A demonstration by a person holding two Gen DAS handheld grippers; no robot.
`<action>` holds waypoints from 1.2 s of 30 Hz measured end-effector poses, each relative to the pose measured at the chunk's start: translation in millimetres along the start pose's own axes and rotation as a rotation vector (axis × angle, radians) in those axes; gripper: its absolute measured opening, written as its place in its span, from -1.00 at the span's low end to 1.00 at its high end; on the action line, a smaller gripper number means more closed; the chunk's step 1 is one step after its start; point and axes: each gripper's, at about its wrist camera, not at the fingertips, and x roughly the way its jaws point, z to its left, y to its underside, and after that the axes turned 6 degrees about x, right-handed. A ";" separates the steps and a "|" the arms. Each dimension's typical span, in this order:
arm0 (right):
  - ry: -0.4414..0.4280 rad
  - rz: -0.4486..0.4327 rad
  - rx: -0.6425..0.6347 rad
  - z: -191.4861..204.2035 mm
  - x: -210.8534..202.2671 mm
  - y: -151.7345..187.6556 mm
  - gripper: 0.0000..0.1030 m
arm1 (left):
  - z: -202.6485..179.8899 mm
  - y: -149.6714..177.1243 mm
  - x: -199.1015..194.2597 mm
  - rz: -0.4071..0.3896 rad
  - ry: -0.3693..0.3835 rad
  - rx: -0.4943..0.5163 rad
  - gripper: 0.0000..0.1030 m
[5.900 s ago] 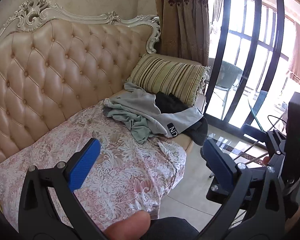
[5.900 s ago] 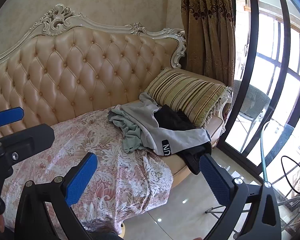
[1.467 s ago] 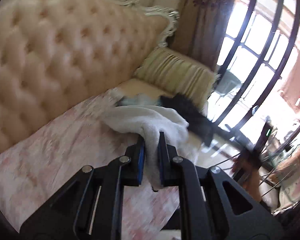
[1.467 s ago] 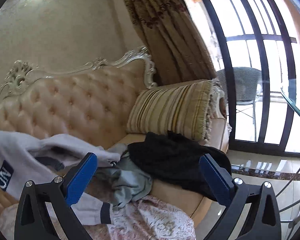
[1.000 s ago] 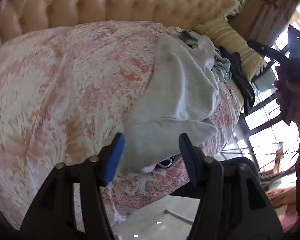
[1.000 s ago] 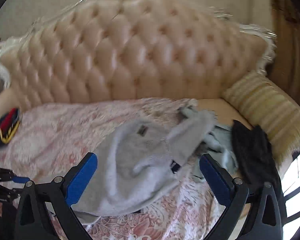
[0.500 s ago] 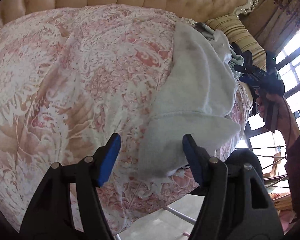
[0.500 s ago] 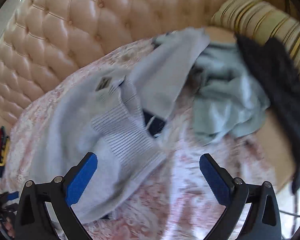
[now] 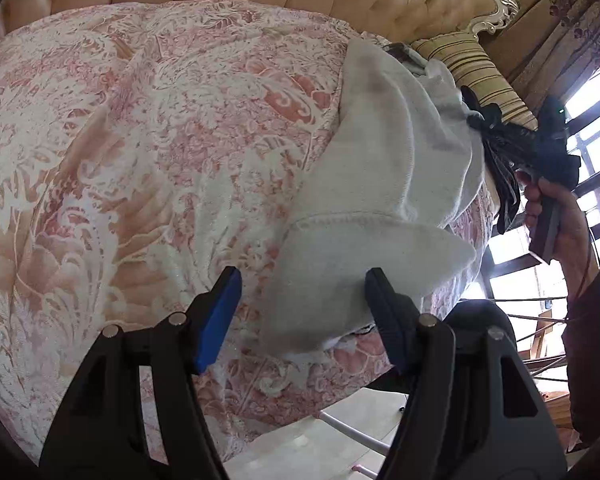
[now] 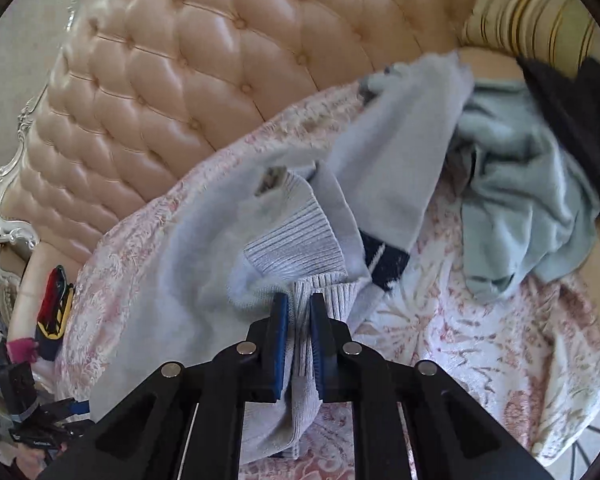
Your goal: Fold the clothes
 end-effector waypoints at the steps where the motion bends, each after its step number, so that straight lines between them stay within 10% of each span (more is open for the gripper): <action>1: -0.009 -0.018 -0.008 5.6 -8.2 -2.3 -0.80 | -1.7 1.3 0.4 0.001 -0.006 0.012 0.31; 5: -0.046 -0.092 -0.042 28.0 -40.8 -11.7 -0.80 | -6.0 1.5 9.3 0.025 -0.025 0.073 0.33; 7: -0.057 -0.111 -0.054 40.0 -47.0 -18.6 -0.80 | -1.5 -3.8 19.4 0.075 0.036 0.053 -0.81; 13: -0.083 -0.182 -0.095 79.1 -70.0 -47.4 -0.80 | 10.1 -49.5 -15.2 -0.013 0.115 0.013 -0.80; 25: -0.056 -0.474 -0.137 121.8 -188.0 -155.4 -0.80 | -82.4 -277.2 -136.4 -0.384 -0.080 0.300 -0.80; 30: -0.003 -0.574 -0.172 123.3 -244.7 -155.4 -0.80 | -100.8 -284.4 -108.1 -0.348 -0.059 0.314 -0.80; 36: 0.093 -0.425 -0.064 65.1 -191.1 -78.0 -0.79 | -88.2 -216.2 -21.9 -0.123 -0.048 0.293 -0.80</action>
